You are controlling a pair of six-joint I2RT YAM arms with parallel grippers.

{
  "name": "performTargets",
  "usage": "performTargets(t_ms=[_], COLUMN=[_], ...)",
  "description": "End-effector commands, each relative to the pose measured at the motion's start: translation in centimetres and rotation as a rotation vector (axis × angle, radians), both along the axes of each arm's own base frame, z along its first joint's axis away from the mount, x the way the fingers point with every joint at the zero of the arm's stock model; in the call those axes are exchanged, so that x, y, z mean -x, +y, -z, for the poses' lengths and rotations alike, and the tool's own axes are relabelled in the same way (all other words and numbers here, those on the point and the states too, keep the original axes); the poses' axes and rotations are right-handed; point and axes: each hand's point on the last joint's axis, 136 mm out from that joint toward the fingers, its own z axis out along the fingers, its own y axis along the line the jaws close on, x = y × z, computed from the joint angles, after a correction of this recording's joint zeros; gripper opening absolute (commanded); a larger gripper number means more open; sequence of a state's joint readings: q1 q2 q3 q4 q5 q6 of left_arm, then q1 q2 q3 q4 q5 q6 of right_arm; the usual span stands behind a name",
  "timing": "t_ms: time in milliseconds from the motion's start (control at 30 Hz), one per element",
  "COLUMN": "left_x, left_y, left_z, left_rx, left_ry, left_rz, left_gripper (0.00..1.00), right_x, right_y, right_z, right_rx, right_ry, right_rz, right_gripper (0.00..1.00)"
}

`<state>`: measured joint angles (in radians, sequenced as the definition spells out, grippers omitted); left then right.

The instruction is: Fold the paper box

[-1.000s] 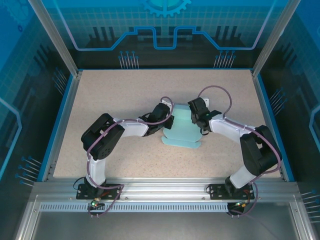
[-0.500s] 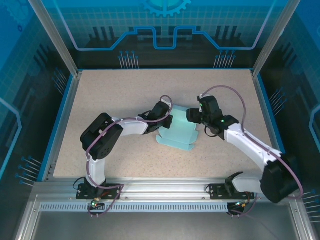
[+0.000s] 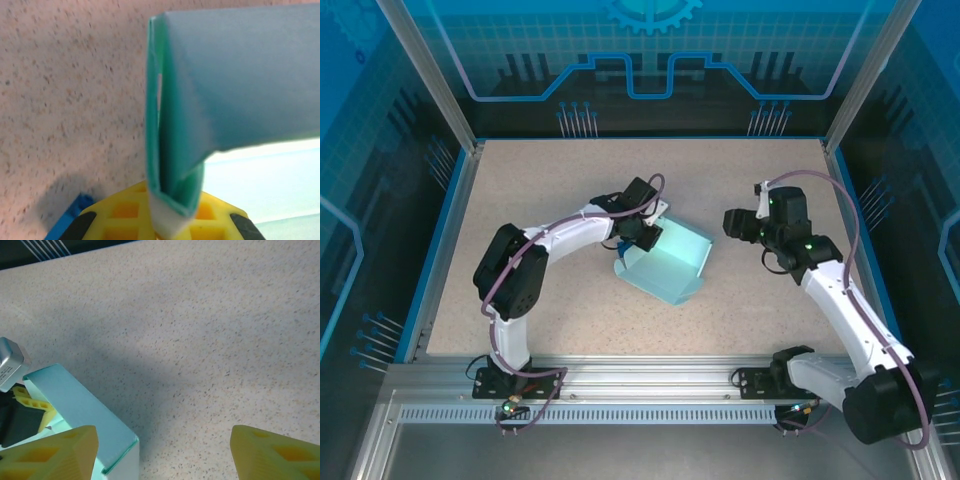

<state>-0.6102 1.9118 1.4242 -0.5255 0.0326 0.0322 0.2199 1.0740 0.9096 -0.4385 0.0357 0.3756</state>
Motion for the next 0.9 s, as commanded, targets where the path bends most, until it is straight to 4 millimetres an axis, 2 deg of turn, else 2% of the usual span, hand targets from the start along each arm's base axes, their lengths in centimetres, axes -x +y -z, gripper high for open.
performTargets(t_ms=[0,167,300,367,400,567,733,867], left_x=[3.6,4.6,5.3,5.5,5.5,4.8,4.5,4.0], left_y=[1.3,2.1,2.9,3.0,2.9,1.8,1.0,0.0], left_z=[-0.7,-0.4,0.9,1.4,1.6,2.0,3.2,3.5], left_rx=[-0.076,-0.146,-0.228,-0.250,-0.257,-0.249,-0.248,-0.216], left_ry=[0.152,0.265,0.366,0.406,0.418,0.432,0.460,0.465], left_rz=[0.128,0.185,0.222,0.239,0.244,0.260,0.279,0.287], left_gripper=[0.00,0.00,0.00,0.00,0.00,0.01,0.06,0.19], right_x=[0.3,0.4,0.6,0.5,1.1,1.5,1.6,1.7], right_y=[0.8,1.7,2.1,2.1,2.1,1.9,1.8,1.7], right_z=[0.6,2.4,3.7,3.8,5.0,6.3,7.1,7.4], right_rx=[-0.025,-0.052,-0.057,-0.057,-0.054,-0.043,-0.037,-0.033], right_ry=[0.051,0.106,0.138,0.137,0.164,0.190,0.205,0.209], right_rz=[-0.051,-0.081,-0.093,-0.093,-0.091,-0.085,-0.084,-0.085], right_gripper=[0.71,0.70,0.70,0.69,0.69,0.69,0.69,0.69])
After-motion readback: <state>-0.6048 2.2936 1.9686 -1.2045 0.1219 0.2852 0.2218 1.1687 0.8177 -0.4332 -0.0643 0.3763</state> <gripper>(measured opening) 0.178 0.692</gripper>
